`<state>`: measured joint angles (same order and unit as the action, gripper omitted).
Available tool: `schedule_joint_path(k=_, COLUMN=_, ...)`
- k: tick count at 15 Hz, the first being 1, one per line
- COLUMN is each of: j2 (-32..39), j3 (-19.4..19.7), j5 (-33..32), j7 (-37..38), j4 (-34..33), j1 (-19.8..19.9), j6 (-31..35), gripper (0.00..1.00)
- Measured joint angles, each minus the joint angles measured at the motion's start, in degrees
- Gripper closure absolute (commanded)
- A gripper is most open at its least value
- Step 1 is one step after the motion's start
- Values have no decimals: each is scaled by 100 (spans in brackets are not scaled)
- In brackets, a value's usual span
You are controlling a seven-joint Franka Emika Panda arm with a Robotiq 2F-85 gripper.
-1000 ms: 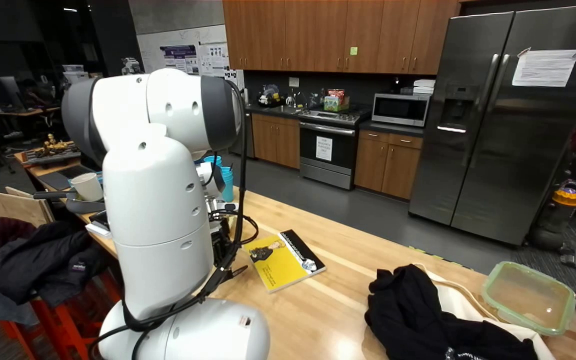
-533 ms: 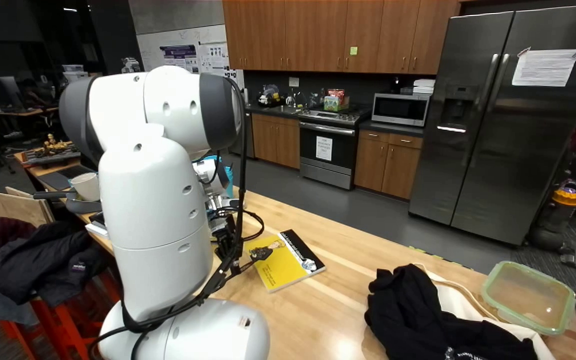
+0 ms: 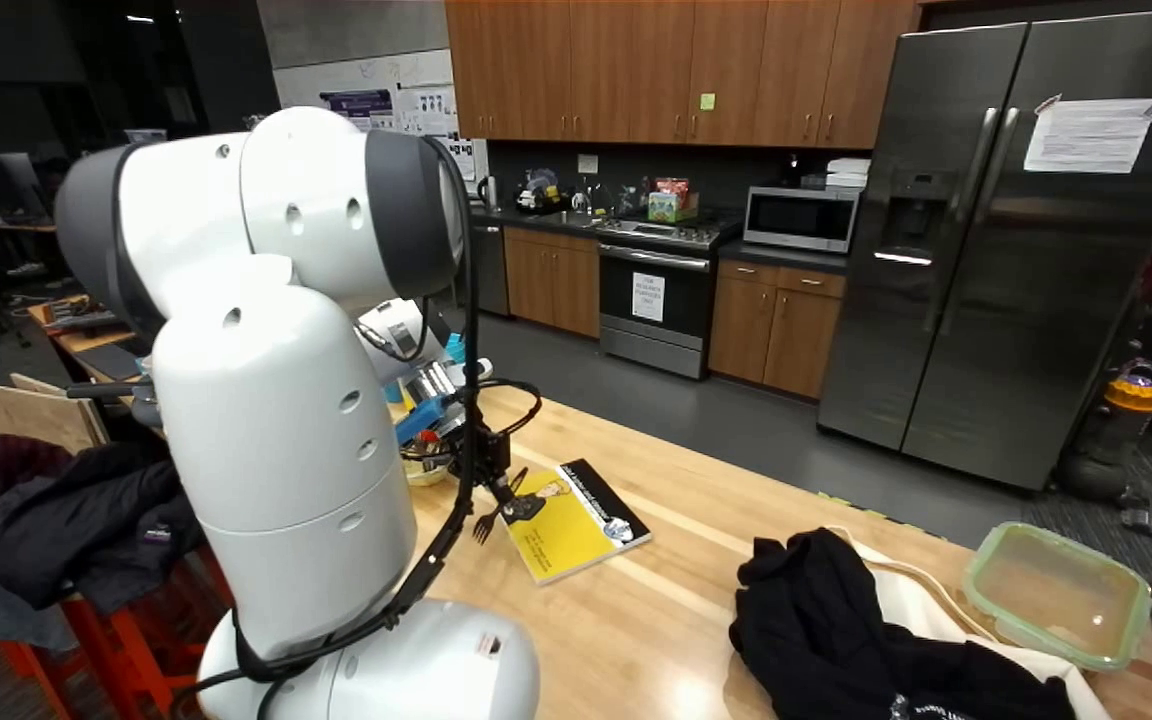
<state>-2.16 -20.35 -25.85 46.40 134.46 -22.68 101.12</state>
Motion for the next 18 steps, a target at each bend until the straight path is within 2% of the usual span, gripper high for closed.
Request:
schedule_joint_path(k=6, j2=-354, j3=0, j5=-659, j7=-1511, j4=112, j1=46, j6=662, gripper=99)
schedule_joint_path(k=11, j2=-1185, j3=238, j5=-758, j7=-2805, j4=719, j1=305, j6=2176, gripper=99)
schedule_joint_path(k=14, j2=-1683, j3=584, j5=-291, j7=-3698, j4=1234, j1=412, j6=3349, gripper=99)
schedule_joint_path(k=16, j2=-1908, j3=882, j5=386, j7=-4478, j4=1573, j1=425, j6=4029, gripper=99)
schedule_joint_path(k=18, j2=-2053, j3=1204, j5=1325, j7=-5350, j4=1856, j1=349, j6=4395, gripper=99)
